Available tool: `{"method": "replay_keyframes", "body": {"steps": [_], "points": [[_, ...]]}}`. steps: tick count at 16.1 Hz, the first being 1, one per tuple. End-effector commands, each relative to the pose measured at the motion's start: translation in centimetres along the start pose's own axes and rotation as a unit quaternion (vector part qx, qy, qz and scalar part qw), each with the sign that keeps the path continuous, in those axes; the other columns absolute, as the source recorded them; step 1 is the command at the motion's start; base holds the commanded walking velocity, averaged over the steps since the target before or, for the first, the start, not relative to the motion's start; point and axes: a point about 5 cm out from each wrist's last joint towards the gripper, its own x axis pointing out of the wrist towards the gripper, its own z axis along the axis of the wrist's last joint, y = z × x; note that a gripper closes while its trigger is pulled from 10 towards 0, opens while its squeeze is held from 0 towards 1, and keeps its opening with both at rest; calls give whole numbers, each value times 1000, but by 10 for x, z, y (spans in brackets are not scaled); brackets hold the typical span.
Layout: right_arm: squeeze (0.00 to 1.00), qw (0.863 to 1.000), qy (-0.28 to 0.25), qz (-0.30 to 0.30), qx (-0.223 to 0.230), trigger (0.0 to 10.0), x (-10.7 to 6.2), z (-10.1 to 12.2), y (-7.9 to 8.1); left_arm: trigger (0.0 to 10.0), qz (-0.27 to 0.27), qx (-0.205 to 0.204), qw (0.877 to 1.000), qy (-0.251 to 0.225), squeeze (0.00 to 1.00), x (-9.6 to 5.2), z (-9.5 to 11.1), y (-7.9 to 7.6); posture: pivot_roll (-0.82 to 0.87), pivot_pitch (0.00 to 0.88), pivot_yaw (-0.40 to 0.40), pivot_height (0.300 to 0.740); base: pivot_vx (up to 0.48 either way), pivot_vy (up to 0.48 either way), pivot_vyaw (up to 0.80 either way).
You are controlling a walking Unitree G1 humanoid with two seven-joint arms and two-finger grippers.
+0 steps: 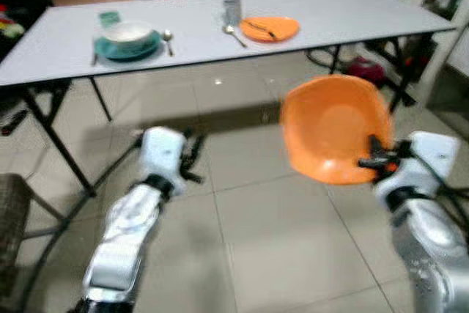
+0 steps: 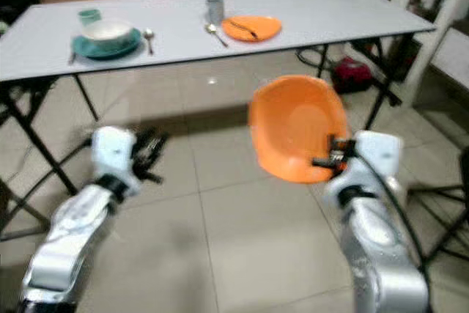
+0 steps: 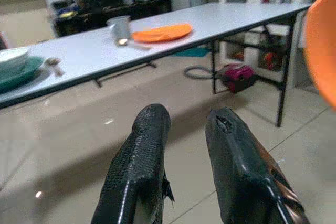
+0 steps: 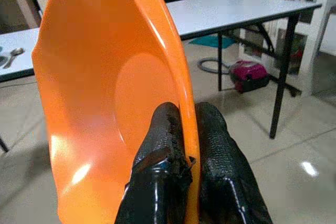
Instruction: Setting the table
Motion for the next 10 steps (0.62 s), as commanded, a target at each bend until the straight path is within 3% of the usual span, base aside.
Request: {"method": "replay_keyframes", "body": {"steps": [1, 6, 10], "points": [[0, 999, -31, 25, 16, 10000, 2, 10, 11, 10000, 14, 14, 1000, -6, 0, -1, 4, 11, 20, 0, 43, 740, 315, 0, 0], [0, 999, -35, 19, 31, 10000, 3, 9, 11, 10000, 10, 12, 1000, -10, 0, 4, 4, 13, 9, 0, 66, 740, 334, 0, -450], [0, 999, -36, 18, 22, 10000, 2, 9, 10, 10000, 6, 11, 1000, -12, 0, 5, 4, 11, 2, 0, 66, 740, 337, 0, 0]]}}
